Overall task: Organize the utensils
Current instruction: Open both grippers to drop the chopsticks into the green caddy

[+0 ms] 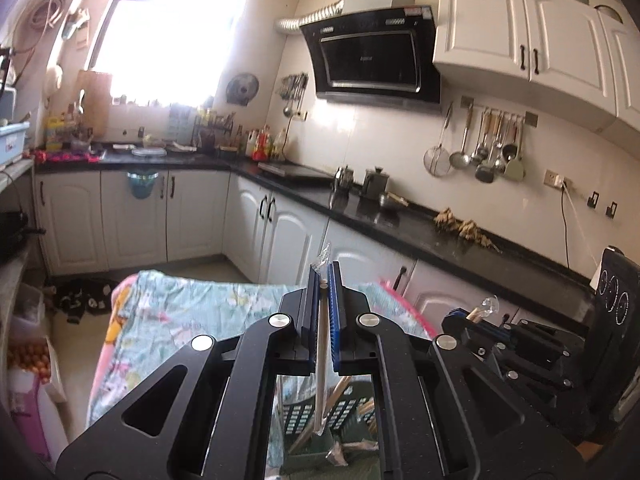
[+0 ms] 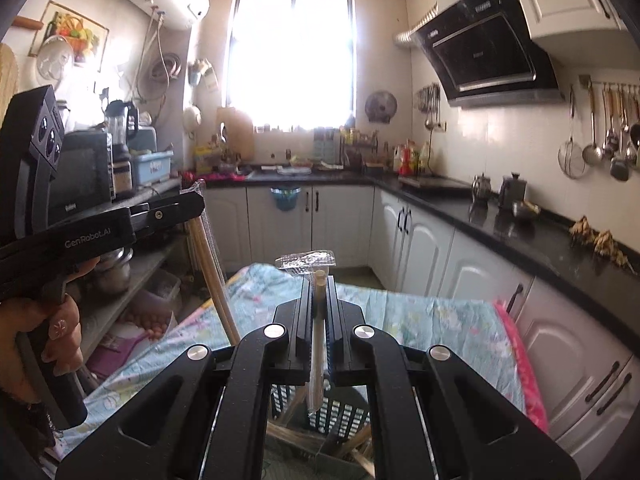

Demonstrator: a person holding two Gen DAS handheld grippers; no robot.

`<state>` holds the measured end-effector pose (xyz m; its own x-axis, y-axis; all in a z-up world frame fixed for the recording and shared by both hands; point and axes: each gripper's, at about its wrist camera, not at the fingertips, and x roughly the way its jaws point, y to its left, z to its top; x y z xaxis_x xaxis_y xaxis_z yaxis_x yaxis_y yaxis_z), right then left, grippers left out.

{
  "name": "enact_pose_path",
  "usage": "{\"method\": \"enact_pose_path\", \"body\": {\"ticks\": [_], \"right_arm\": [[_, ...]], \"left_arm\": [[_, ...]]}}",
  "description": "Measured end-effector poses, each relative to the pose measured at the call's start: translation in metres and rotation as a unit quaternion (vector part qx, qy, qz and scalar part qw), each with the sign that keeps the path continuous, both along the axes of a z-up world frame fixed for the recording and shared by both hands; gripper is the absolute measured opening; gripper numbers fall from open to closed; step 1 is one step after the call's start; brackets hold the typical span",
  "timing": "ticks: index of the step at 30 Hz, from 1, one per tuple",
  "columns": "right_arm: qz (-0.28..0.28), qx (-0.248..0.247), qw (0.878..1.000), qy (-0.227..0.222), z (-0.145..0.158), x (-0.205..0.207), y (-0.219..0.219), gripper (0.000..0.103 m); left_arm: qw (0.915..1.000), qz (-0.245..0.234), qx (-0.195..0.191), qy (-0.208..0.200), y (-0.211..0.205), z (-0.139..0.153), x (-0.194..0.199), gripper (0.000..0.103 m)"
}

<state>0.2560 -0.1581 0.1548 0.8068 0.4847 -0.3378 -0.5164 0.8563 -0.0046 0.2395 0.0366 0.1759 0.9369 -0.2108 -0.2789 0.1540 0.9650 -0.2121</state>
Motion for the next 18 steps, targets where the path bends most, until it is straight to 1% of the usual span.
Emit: {"method": "enact_pose_path", "body": {"ticks": [5, 11, 12, 13, 14, 15, 18], "right_arm": [[-0.004, -0.006, 1.000, 0.026, -0.024, 0.009, 0.008, 0.006], [-0.010, -0.014, 0.999, 0.046, -0.043, 0.015, 0.017, 0.006], [-0.011, -0.016, 0.999, 0.049, -0.045, 0.015, 0.019, 0.007], [-0.012, -0.017, 0.998, 0.053, -0.047, 0.016, 0.019, 0.009], [-0.014, -0.016, 0.998, 0.055, -0.049, 0.016, 0.018, 0.018], [-0.016, -0.012, 0.998, 0.057, -0.050, 0.015, 0.016, 0.029], [-0.020, -0.006, 0.998, 0.060, -0.052, 0.014, 0.010, 0.031]], "left_arm": [[0.9998, -0.005, -0.002, 0.020, -0.002, -0.023, 0.010, 0.002], [0.9991, -0.012, -0.005, 0.041, -0.005, -0.044, 0.019, 0.003], [0.9989, -0.013, -0.004, 0.045, -0.007, -0.046, 0.020, 0.006], [0.9986, -0.013, -0.002, 0.051, -0.006, -0.050, 0.021, 0.013], [0.9985, -0.011, -0.002, 0.054, -0.006, -0.051, 0.021, 0.019], [0.9984, -0.011, -0.004, 0.056, -0.004, -0.053, 0.020, 0.027], [0.9981, -0.007, -0.010, 0.061, 0.001, -0.056, 0.016, 0.035]]}}
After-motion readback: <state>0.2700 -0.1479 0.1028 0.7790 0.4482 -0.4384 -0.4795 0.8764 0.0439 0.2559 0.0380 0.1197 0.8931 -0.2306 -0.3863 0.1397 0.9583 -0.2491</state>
